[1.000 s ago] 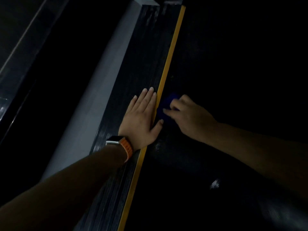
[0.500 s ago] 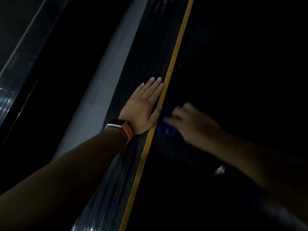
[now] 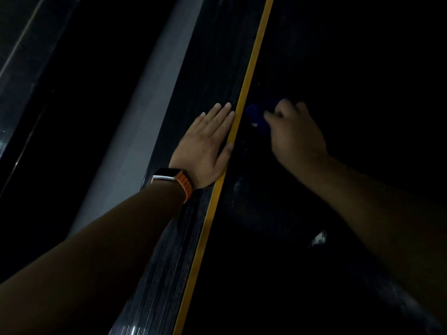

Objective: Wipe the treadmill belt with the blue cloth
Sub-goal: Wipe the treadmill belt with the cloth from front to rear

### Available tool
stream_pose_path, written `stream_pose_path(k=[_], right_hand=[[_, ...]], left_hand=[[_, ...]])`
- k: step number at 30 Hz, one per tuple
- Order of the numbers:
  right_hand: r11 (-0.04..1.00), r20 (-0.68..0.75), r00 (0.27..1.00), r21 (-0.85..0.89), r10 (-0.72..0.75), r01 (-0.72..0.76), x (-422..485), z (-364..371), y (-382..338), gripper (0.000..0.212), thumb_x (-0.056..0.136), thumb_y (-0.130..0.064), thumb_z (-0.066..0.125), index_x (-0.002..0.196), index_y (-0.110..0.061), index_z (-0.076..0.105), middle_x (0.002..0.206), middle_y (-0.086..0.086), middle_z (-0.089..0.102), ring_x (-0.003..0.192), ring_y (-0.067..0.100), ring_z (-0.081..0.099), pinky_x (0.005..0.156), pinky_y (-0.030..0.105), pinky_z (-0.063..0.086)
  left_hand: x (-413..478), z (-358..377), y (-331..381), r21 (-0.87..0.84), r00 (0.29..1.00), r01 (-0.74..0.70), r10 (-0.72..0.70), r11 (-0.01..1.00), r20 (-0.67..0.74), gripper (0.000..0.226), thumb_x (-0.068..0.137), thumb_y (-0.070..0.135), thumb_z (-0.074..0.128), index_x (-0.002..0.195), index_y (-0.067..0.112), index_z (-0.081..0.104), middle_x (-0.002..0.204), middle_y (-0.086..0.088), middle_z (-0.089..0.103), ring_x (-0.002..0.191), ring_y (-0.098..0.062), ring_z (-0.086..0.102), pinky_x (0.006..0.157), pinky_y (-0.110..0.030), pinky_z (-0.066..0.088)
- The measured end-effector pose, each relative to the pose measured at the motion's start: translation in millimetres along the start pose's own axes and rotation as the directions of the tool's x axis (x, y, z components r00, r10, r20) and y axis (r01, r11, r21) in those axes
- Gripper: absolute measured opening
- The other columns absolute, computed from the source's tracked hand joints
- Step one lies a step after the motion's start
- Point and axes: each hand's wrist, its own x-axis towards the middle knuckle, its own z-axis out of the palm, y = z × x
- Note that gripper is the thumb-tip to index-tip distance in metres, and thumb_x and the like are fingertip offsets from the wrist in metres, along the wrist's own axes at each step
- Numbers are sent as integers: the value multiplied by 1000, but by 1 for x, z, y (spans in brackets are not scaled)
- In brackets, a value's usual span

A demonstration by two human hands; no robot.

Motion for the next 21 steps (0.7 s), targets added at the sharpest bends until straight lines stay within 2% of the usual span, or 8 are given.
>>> stream_pose_path(k=[2, 4, 6, 8, 10, 12, 17, 21], right_hand=[[991, 99, 987, 39, -128, 125, -56, 10, -33, 39, 89, -14, 54, 128, -14, 56, 117, 9, 51, 99, 29, 49, 76, 37, 48], [874, 213, 847, 110, -486, 474, -115, 12, -50, 48, 82, -14, 57, 129, -11, 56, 113, 9, 55, 92, 31, 50, 74, 41, 51], [769, 246, 734, 97, -633, 631, -99, 15, -29, 56, 78, -13, 65, 133, -14, 54, 118, 9, 55, 94, 31, 50, 73, 42, 52], [847, 192, 836, -44, -513, 530, -43, 9, -7, 60, 79, -9, 69, 136, -21, 52, 123, 8, 52, 100, 30, 47, 75, 37, 50], [973, 26, 974, -50, -225, 227, -10, 5, -1, 56, 81, -4, 69, 134, -21, 57, 123, 8, 53, 102, 32, 48, 73, 35, 45], [995, 54, 993, 7, -103, 103, -27, 9, -18, 57, 81, -3, 69, 135, -16, 55, 126, 9, 52, 106, 32, 47, 76, 34, 46], [750, 280, 713, 43, -643, 660, -67, 2, -13, 64, 80, -11, 66, 140, -23, 48, 131, 7, 50, 103, 29, 47, 77, 39, 50], [969, -9, 969, 29, -245, 245, 25, -14, 10, 43, 91, -6, 52, 129, -24, 62, 122, 6, 56, 105, 29, 51, 81, 39, 47]], left_hand=[[0, 0, 1, -5, 1000, -4, 4, 1000, 3, 66, 106, 43, 31, 164, 12, 20, 172, -6, 13, 160, -20, 6, 130, -42, 7], [0, -1, 1, -6, 1000, -4, 4, 1000, 1, 66, 106, 43, 32, 163, 11, 21, 172, -6, 14, 160, -20, 7, 130, -42, 8], [0, -3, 2, -8, 1000, 2, -2, 1000, -1, 66, 106, 42, 33, 163, 11, 22, 172, -6, 15, 160, -20, 7, 130, -41, 7], [1, -3, 2, -9, 1000, 3, -3, 1000, 1, 66, 106, 42, 33, 163, 12, 22, 172, -6, 14, 160, -20, 7, 130, -40, 6], [0, -2, 2, -9, 1000, 6, -6, 1000, -4, 66, 106, 42, 32, 163, 12, 22, 172, -6, 15, 160, -19, 7, 130, -39, 6], [-1, -1, 2, -14, 1000, 1, -1, 1000, -12, 66, 106, 43, 32, 163, 11, 23, 172, -6, 16, 160, -20, 8, 130, -40, 7], [-1, -2, 2, -18, 1000, -1, 0, 1000, -27, 65, 106, 42, 34, 163, 11, 24, 171, -7, 18, 159, -20, 10, 130, -42, 9], [0, -1, 2, -11, 1000, 0, 0, 1000, -26, 66, 105, 42, 33, 163, 11, 24, 171, -7, 17, 159, -20, 9, 130, -41, 8]])
